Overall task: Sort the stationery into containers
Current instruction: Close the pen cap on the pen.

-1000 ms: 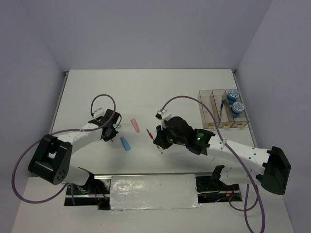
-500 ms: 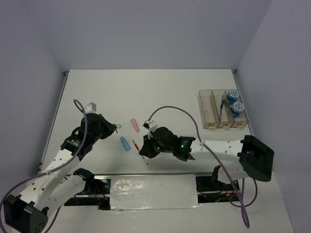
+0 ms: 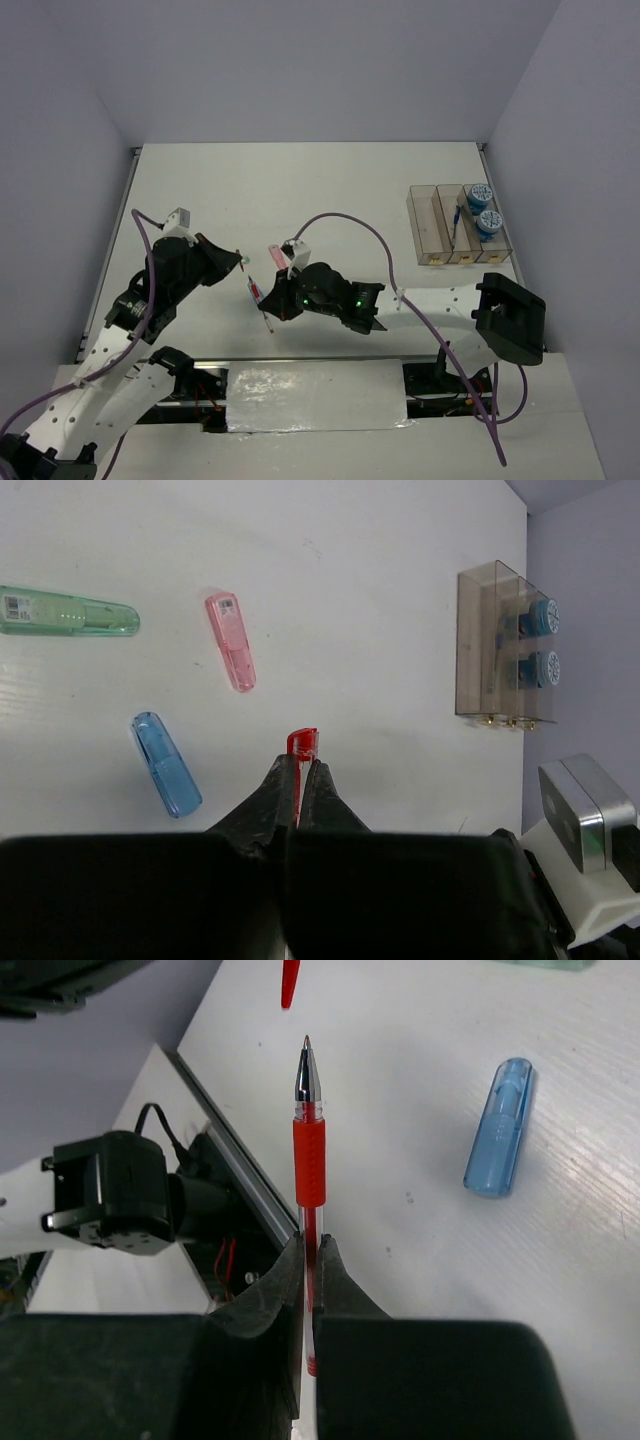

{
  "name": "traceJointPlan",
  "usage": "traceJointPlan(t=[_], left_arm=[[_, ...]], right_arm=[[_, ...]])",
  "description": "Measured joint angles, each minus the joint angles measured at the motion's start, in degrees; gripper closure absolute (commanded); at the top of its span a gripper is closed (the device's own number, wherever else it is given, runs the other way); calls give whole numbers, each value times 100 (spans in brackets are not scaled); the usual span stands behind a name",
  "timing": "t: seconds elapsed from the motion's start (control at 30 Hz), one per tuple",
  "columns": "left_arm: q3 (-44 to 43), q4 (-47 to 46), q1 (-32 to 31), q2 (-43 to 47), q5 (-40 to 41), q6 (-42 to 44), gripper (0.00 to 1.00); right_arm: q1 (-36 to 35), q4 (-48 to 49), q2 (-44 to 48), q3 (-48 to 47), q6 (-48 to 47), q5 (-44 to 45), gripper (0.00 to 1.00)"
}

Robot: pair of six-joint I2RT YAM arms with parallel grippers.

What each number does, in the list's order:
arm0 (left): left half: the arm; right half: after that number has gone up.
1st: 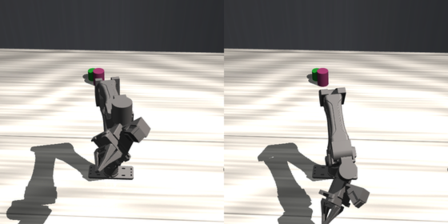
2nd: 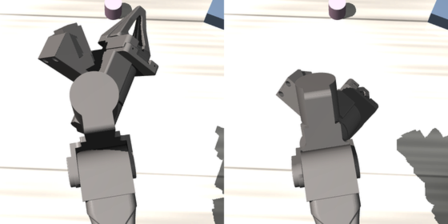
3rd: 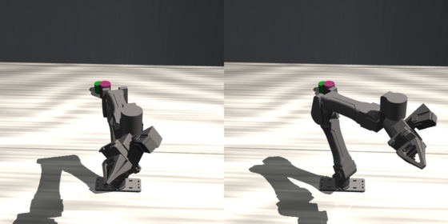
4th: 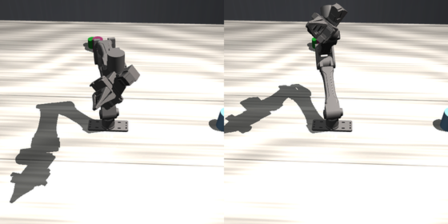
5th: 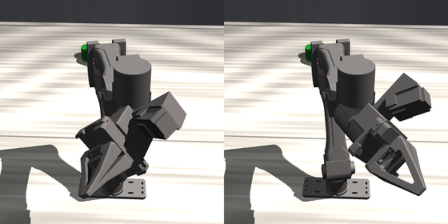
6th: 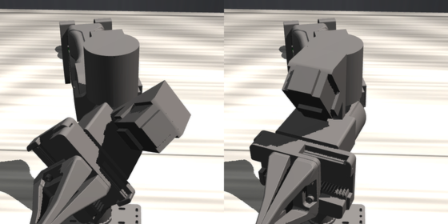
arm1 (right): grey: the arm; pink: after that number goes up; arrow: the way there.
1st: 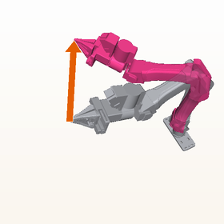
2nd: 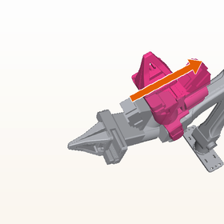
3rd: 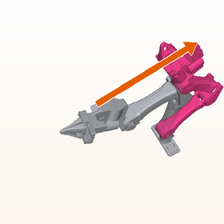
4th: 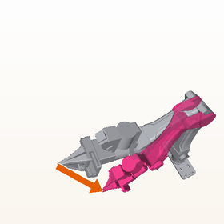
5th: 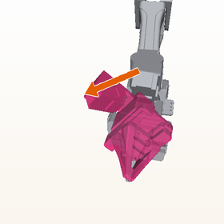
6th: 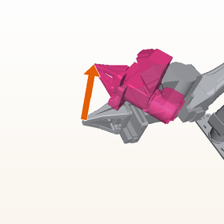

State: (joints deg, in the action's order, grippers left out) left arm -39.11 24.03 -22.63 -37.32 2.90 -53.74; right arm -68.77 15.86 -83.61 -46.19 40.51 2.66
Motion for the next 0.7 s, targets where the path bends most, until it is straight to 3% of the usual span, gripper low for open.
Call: traceJointPlan(t=[0.7], left_arm=[[304,-643,0,680,-201,-11,100]], right_arm=[[-140,520,0,2,249,138,100]])
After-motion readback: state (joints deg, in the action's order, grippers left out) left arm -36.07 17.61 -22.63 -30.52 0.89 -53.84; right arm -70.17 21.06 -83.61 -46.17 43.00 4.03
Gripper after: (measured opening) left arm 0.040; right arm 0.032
